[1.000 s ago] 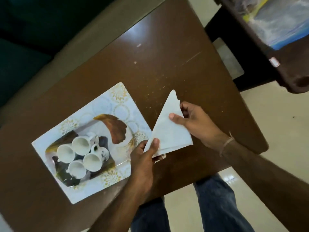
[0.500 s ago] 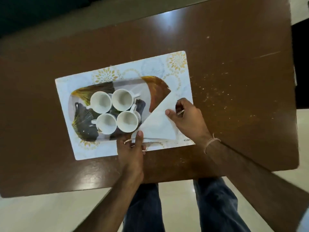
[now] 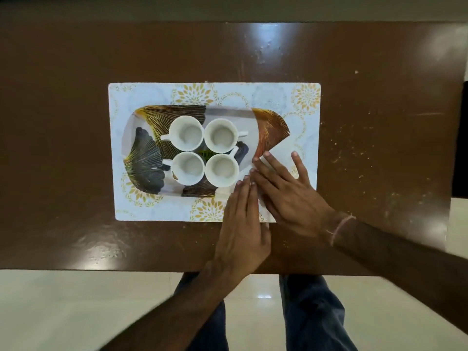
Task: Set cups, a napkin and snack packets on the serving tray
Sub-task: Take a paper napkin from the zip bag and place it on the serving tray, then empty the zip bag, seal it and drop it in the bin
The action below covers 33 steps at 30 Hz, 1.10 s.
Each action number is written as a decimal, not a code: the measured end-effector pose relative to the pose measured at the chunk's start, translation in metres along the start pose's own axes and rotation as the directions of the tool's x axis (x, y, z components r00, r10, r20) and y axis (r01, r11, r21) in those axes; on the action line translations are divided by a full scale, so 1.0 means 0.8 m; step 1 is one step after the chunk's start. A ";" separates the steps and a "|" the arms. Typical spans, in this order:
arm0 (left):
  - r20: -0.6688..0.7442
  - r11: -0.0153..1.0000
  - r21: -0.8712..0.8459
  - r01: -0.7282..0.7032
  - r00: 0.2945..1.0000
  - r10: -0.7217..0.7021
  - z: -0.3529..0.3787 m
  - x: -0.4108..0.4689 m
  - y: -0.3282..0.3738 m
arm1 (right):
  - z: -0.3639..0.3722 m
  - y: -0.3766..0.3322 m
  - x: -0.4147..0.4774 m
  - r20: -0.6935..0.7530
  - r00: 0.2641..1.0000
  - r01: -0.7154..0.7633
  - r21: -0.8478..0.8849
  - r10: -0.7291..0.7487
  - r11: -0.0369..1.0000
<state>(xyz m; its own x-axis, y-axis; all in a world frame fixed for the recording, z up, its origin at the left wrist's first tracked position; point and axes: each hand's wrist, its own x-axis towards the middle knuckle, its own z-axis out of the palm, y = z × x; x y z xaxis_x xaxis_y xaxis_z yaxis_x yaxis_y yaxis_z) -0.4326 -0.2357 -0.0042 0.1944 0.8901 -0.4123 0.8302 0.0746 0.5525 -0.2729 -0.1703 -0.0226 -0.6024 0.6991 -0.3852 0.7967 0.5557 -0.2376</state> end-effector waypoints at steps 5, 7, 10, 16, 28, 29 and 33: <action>0.102 0.981 0.191 -0.024 0.995 0.005 0.005 -0.003 -0.014 | 0.009 0.013 -0.007 0.007 1.000 0.008 -0.084 -0.007 0.996; 0.119 0.973 0.227 -0.026 0.993 -0.002 0.003 -0.006 -0.013 | 0.004 0.027 -0.010 -0.013 0.997 -0.075 -0.085 0.074 0.994; 0.134 0.974 0.225 0.003 0.990 -0.034 -0.001 -0.006 -0.009 | -0.003 0.040 -0.015 -0.018 0.988 -0.153 -0.021 0.153 0.988; -0.079 1.000 0.016 -0.008 0.997 0.010 -0.018 0.012 0.041 | -0.025 0.059 -0.026 -0.123 0.948 -0.253 0.263 0.293 0.931; 0.134 0.931 -0.305 -0.200 0.959 0.250 0.009 0.219 0.223 | -0.069 0.252 -0.147 -0.254 0.383 -0.437 0.798 0.888 0.416; 0.149 0.925 -0.293 -0.242 0.944 0.294 0.019 0.233 0.249 | -0.069 0.273 -0.165 -0.265 0.310 -0.422 0.822 0.913 0.382; 0.199 0.881 -0.263 -0.394 0.871 0.449 0.072 0.272 0.358 | -0.058 0.348 -0.241 -0.204 0.027 -0.390 0.899 0.979 0.198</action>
<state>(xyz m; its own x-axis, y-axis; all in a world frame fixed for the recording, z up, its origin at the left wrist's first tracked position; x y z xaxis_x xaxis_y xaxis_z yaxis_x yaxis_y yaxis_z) -0.1228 -0.0464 0.0224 0.6462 0.7191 -0.2556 0.5170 -0.1661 0.8397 0.0625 -0.1296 0.0269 0.7536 0.6545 -0.0616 0.4356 -0.5673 -0.6988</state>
